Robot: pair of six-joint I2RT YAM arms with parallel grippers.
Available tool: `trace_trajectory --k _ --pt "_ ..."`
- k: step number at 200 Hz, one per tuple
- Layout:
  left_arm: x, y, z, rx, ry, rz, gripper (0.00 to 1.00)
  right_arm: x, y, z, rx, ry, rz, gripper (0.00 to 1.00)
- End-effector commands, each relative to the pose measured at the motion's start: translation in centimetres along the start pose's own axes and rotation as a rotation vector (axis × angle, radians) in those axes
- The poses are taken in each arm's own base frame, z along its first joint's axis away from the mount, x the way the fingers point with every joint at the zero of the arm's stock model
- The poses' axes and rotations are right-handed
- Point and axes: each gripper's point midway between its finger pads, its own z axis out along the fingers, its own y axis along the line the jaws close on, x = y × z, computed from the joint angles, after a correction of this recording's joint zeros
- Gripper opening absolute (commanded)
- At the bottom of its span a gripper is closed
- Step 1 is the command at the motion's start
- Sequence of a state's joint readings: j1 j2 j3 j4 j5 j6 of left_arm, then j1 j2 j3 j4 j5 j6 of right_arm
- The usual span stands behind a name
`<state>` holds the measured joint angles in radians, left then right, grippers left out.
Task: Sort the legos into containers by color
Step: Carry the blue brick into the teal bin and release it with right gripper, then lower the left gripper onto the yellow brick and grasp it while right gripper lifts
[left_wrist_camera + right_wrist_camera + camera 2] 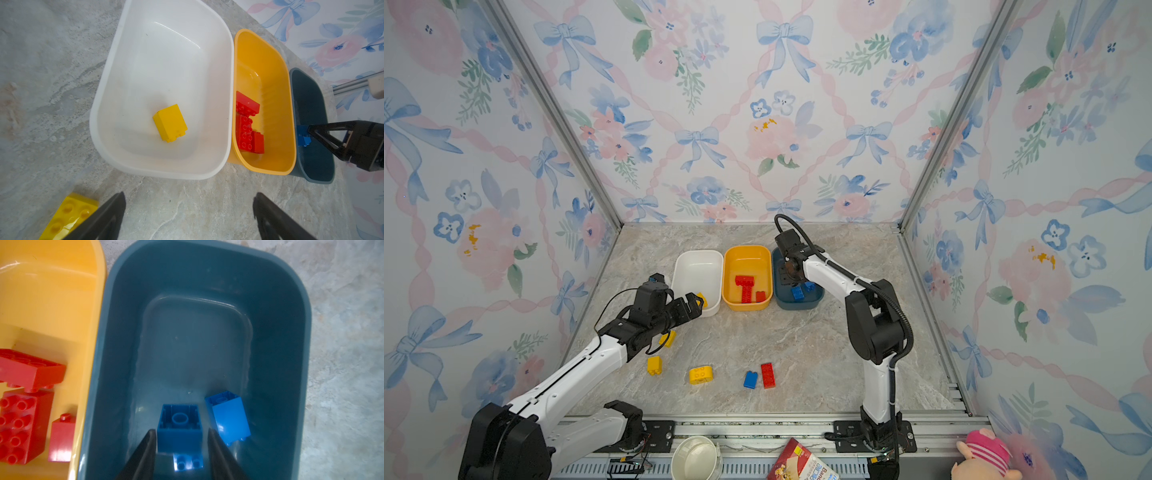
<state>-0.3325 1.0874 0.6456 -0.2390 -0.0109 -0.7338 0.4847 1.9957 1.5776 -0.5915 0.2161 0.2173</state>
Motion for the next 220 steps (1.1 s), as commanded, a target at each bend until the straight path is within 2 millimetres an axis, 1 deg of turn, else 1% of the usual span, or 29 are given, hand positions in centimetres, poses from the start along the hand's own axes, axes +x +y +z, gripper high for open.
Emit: trace_trajectory --k 1,44,58,70,71,73,80,116,139,154,172,198,205,206,208,220 --pt "0.0 0.9 -0.5 -0.044 0.005 0.033 0.98 -0.5 -0.2 0.3 -0.004 0.000 0.006 0.50" --pt "0.8 1.9 -0.4 -0.093 0.040 0.035 0.98 -0.7 -0.1 -0.4 -0.022 -0.016 0.019 0.53" --pt "0.8 2.4 -0.6 -0.122 0.046 0.037 0.98 -0.6 -0.2 -0.8 -0.024 -0.021 0.021 0.54" --pt "1.4 3.2 -0.6 -0.160 0.070 0.046 0.98 -0.5 -0.2 -1.2 -0.028 -0.024 0.021 0.55" --pt "0.9 2.8 -0.7 -0.154 0.061 0.046 0.98 -0.5 -0.1 -1.3 -0.028 -0.025 0.020 0.55" --pt "0.6 2.6 -0.9 -0.156 0.056 0.047 0.98 -0.5 -0.2 -1.4 -0.028 -0.026 0.021 0.55" --pt "0.3 2.7 -1.1 -0.172 0.056 0.053 0.98 -0.4 -0.3 -1.6 -0.030 -0.027 0.022 0.56" --pt "-0.1 3.9 -2.3 -0.271 0.090 0.129 0.96 0.2 -0.2 -3.3 -0.050 -0.040 0.032 0.60" --pt "0.2 5.0 -2.7 -0.344 0.135 0.182 0.91 0.8 0.0 -4.6 -0.069 -0.046 0.029 0.63" --pt "0.9 5.1 -2.4 -0.337 0.179 0.188 0.86 1.3 0.0 -5.5 -0.077 -0.051 0.032 0.65" --pt "1.9 5.7 -2.0 -0.358 0.229 0.191 0.83 2.0 0.1 -6.5 -0.091 -0.056 0.034 0.68" --pt "3.2 7.1 -1.4 -0.408 0.281 0.178 0.83 3.0 -0.1 -8.0 -0.103 -0.065 0.042 0.69" --pt "3.2 7.4 -1.2 -0.420 0.284 0.165 0.83 3.6 -0.1 -7.8 -0.102 -0.052 0.039 0.69" --pt "3.2 7.4 -1.2 -0.421 0.284 0.164 0.83 3.4 -0.2 -8.3 -0.105 -0.064 0.042 0.69" --pt "3.2 7.5 -1.2 -0.425 0.287 0.161 0.83 3.3 -0.2 -8.7 -0.109 -0.073 0.045 0.70" --pt "3.2 7.9 -0.8 -0.439 0.297 0.151 0.83 3.7 -0.4 -9.3 -0.111 -0.081 0.050 0.70"
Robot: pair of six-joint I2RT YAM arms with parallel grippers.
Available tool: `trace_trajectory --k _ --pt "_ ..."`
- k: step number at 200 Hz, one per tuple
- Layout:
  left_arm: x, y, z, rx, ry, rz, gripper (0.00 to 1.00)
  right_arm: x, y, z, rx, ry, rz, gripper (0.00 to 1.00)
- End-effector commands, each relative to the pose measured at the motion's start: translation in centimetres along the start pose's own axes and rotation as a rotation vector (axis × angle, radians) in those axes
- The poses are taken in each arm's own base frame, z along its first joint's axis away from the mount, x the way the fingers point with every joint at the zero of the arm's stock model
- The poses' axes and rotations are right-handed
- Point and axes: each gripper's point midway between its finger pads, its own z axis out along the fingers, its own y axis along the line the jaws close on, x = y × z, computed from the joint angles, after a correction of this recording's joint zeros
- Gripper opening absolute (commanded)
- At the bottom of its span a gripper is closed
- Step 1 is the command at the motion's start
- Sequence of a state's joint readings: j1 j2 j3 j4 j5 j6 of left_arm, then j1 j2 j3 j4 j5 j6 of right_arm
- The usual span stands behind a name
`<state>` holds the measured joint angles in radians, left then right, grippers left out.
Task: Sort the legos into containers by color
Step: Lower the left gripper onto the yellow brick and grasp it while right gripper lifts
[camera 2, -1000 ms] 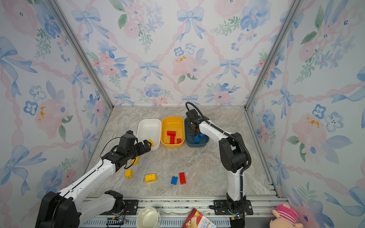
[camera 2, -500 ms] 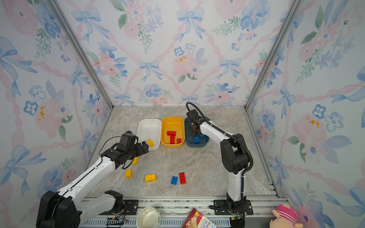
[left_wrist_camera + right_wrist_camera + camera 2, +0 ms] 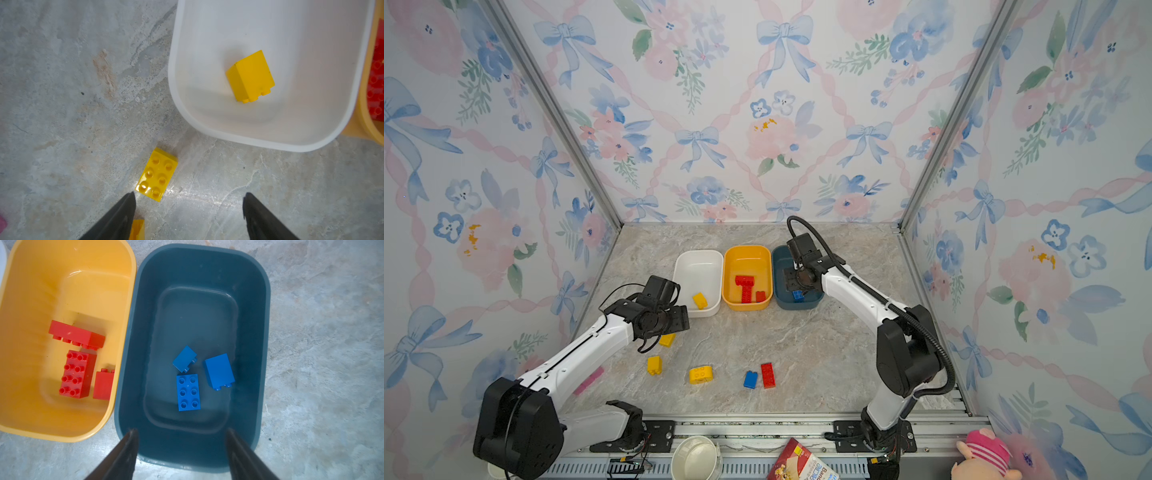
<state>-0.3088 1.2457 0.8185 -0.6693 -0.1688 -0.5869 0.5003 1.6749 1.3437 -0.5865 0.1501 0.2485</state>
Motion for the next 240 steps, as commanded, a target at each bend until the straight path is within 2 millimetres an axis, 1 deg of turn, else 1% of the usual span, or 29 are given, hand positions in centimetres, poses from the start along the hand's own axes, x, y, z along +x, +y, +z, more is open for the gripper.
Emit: trace_trajectory --k 1,18,40,64,103,124,149,170,201,240 --pt "0.9 1.3 0.9 -0.058 0.056 -0.009 0.83 1.0 0.1 -1.8 -0.017 -0.008 0.016 0.70" --pt "0.9 1.5 1.7 -0.070 0.075 -0.014 0.82 1.4 -0.1 -2.6 -0.022 -0.014 0.024 0.71" --pt "1.2 1.7 3.0 -0.073 0.105 -0.022 0.79 1.9 -0.5 -3.6 -0.019 -0.024 0.031 0.71" --pt "1.4 1.9 4.0 -0.074 0.123 -0.031 0.77 2.0 -0.9 -4.7 -0.012 -0.044 0.038 0.72" --pt "1.7 2.2 5.1 -0.076 0.148 -0.039 0.76 2.0 -1.5 -6.1 -0.005 -0.069 0.045 0.73" --pt "2.4 2.0 5.7 -0.059 0.175 -0.037 0.76 1.9 -1.7 -6.6 -0.004 -0.078 0.049 0.73" --pt "3.3 1.9 6.1 -0.043 0.204 -0.040 0.73 2.1 -1.8 -6.9 -0.003 -0.082 0.053 0.73" --pt "3.8 2.0 6.0 -0.033 0.210 -0.046 0.68 2.2 -2.0 -7.2 0.002 -0.089 0.058 0.73" --pt "4.4 2.1 5.7 -0.028 0.210 -0.056 0.57 2.3 -2.1 -7.4 0.005 -0.093 0.064 0.74" --pt "4.3 2.2 5.7 -0.034 0.207 -0.052 0.39 2.3 -2.1 -7.6 0.001 -0.095 0.069 0.74"
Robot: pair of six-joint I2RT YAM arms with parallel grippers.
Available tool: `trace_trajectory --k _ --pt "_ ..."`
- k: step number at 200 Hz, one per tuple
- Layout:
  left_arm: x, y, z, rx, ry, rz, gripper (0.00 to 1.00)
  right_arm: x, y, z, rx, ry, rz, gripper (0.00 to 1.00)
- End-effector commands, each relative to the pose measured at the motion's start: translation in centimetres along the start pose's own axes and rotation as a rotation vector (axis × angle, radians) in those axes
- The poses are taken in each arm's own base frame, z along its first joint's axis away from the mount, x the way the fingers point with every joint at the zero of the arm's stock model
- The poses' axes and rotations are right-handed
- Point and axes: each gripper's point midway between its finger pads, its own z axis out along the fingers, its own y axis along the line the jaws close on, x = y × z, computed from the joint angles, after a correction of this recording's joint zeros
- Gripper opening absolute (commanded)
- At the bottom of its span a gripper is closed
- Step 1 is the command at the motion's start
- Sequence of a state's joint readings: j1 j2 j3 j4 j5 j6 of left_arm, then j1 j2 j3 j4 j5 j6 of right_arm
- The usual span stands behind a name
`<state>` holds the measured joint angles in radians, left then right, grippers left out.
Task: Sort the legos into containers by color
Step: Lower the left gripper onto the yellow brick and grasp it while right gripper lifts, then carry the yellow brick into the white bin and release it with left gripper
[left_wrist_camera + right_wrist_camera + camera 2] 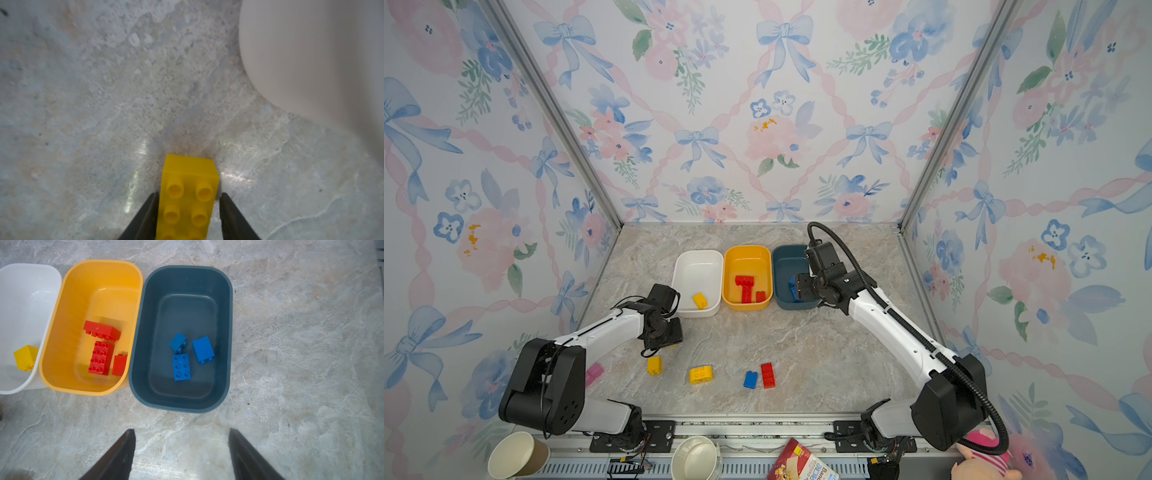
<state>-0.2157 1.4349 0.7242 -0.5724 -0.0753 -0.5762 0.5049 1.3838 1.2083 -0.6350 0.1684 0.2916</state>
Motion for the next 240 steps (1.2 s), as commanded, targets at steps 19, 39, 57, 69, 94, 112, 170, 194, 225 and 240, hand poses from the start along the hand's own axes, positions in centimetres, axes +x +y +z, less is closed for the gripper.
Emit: trace_trajectory --k 19,39,57,69,94,112,170,194,225,240 --pt "0.2 0.0 -0.3 0.006 -0.004 0.004 0.33 0.8 -0.5 -0.4 0.015 0.011 0.018 0.74" --pt "0.0 -0.1 -0.8 0.012 -0.027 -0.001 0.28 1.1 -0.5 -0.3 0.012 0.017 0.023 0.74" --pt "-0.3 -0.1 -1.5 0.021 -0.056 -0.017 0.27 1.3 -0.4 -0.2 0.008 0.020 0.028 0.74" --pt "-0.4 -0.1 -1.9 0.030 -0.073 -0.029 0.26 1.3 -0.4 -0.3 0.005 0.021 0.032 0.74" --pt "-0.5 -0.1 -2.8 0.052 -0.103 -0.061 0.25 1.3 -0.3 -0.2 0.001 0.023 0.034 0.74" --pt "-0.6 -0.1 -3.5 0.064 -0.127 -0.076 0.24 1.3 -0.2 -0.2 -0.003 0.026 0.033 0.74" --pt "-3.1 -0.7 -7.6 0.100 -0.286 -0.105 0.22 1.6 0.4 0.0 -0.037 0.038 0.050 0.76" --pt "-4.7 -1.6 -10.0 0.117 -0.369 -0.089 0.22 2.1 0.7 0.0 -0.055 0.049 0.063 0.77" --pt "-6.5 -3.4 -12.1 0.136 -0.426 -0.040 0.23 3.1 1.0 0.3 -0.081 0.065 0.085 0.80" --pt "-7.3 -4.2 -12.3 0.135 -0.432 -0.015 0.23 3.7 1.1 0.5 -0.093 0.077 0.095 0.83"
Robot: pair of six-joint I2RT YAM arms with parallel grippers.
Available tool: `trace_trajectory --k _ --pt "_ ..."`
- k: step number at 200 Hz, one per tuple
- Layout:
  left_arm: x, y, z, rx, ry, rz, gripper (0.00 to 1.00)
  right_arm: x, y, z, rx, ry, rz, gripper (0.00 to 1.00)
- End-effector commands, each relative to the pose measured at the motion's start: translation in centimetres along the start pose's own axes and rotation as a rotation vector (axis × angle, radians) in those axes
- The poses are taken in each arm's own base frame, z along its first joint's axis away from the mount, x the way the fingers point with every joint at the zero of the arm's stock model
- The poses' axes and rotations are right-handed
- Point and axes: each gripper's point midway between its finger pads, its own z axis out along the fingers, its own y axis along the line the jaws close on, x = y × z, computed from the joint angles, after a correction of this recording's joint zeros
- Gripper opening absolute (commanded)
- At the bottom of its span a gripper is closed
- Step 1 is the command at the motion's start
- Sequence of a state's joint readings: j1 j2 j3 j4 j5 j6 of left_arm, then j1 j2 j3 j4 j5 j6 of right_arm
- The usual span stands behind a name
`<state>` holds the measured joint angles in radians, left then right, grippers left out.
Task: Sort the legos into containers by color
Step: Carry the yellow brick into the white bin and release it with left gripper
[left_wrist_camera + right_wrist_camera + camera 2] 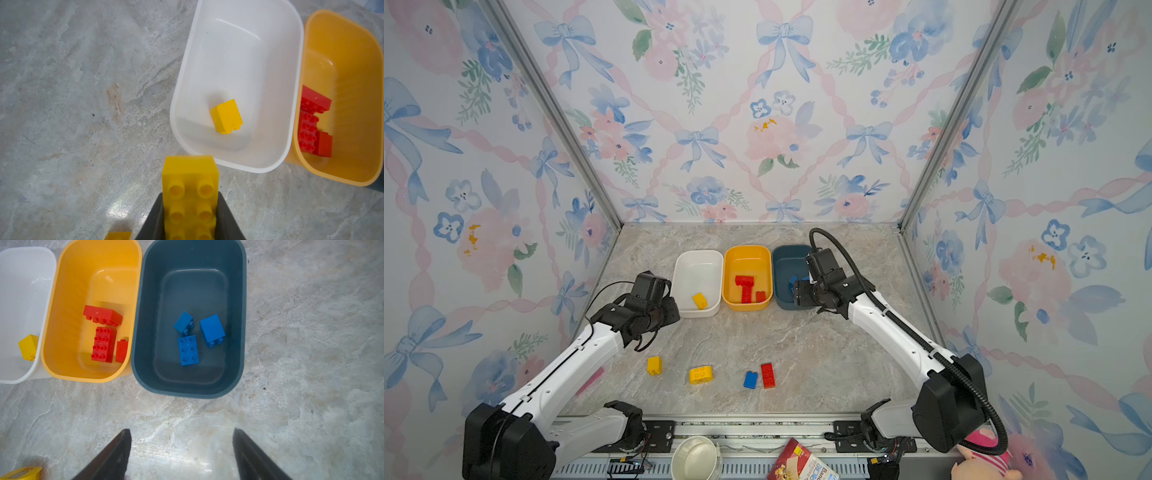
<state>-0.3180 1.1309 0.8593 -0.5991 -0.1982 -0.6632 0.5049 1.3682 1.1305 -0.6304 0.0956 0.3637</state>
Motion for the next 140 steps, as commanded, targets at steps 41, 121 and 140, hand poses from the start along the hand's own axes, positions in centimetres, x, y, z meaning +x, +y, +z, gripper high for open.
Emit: trace_trajectory --k 41,121,140 --pt "-3.1 -3.7 1.8 0.035 -0.041 0.098 0.24 1.8 0.6 -0.2 -0.060 0.016 0.048 0.89" --pt "-4.4 -8.4 8.6 0.066 0.026 0.191 0.27 2.1 0.3 -0.8 -0.057 0.021 0.047 0.99" --pt "-4.1 -9.1 10.1 0.074 0.052 0.195 0.28 2.1 0.4 -0.8 -0.059 0.021 0.048 0.98"
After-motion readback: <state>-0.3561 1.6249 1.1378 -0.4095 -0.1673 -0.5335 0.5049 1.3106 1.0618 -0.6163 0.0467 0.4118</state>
